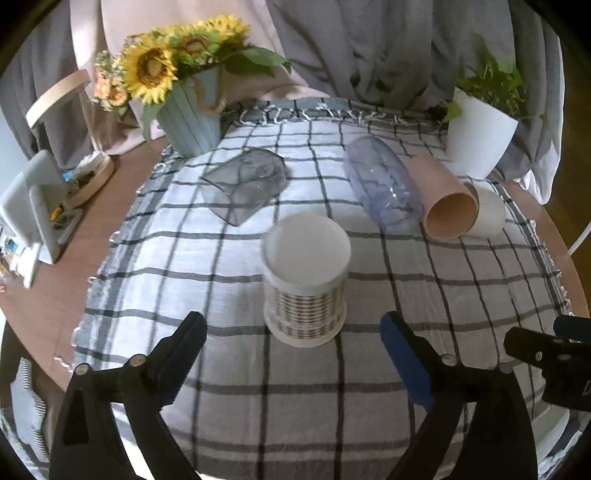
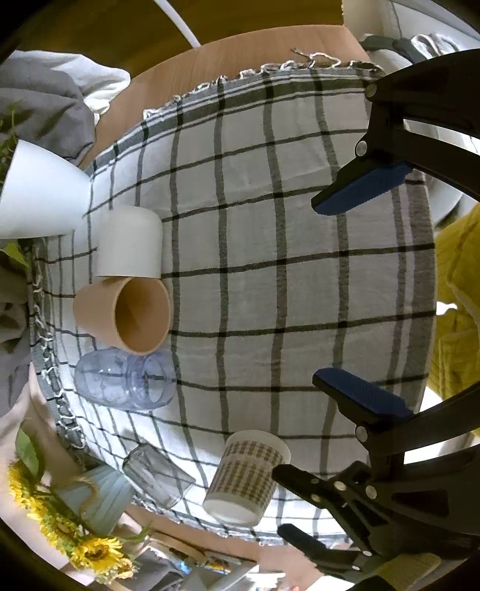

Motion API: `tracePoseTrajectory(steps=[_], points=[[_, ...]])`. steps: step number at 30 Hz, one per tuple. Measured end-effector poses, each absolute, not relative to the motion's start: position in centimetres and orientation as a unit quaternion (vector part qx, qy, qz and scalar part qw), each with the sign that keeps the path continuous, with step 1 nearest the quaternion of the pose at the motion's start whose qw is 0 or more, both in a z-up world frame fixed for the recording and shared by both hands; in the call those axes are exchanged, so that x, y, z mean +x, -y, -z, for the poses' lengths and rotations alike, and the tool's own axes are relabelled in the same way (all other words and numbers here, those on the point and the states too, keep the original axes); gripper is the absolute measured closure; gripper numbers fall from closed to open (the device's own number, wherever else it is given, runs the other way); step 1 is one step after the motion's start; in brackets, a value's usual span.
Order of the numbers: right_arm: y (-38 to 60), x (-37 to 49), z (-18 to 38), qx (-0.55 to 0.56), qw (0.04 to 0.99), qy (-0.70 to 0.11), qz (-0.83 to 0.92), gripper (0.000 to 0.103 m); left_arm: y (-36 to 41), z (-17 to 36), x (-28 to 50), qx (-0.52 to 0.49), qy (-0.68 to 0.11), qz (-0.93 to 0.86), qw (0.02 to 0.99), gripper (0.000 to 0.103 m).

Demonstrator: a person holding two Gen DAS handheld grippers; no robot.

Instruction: Flip cup upside down

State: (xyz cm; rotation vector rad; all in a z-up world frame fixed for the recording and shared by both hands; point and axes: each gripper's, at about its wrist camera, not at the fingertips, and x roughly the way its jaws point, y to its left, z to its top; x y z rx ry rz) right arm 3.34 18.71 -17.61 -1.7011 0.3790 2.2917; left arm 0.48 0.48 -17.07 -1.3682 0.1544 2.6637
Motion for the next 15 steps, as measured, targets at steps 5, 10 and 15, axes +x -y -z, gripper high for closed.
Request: tracePoseTrajectory(steps=[5, 10, 15], points=[[-17.3, 4.0, 14.1, -0.545, 0.132, -0.126, -0.818, 0.016, 1.5, 13.6, 1.0, -0.437, -0.047, -0.896, 0.061, 0.000], [-14.9, 4.8, 9.9, -0.485, 0.124, -0.115, -0.858, 0.011, 3.4, 9.8, 1.4, -0.407, -0.053, -0.910, 0.054, 0.000], [-12.8, 5.3, 6.9, -0.439, 0.114, -0.111, -0.884, 0.009, 5.4, 6.8, 2.1, -0.384, -0.048, -0.921, 0.053, 0.000]])
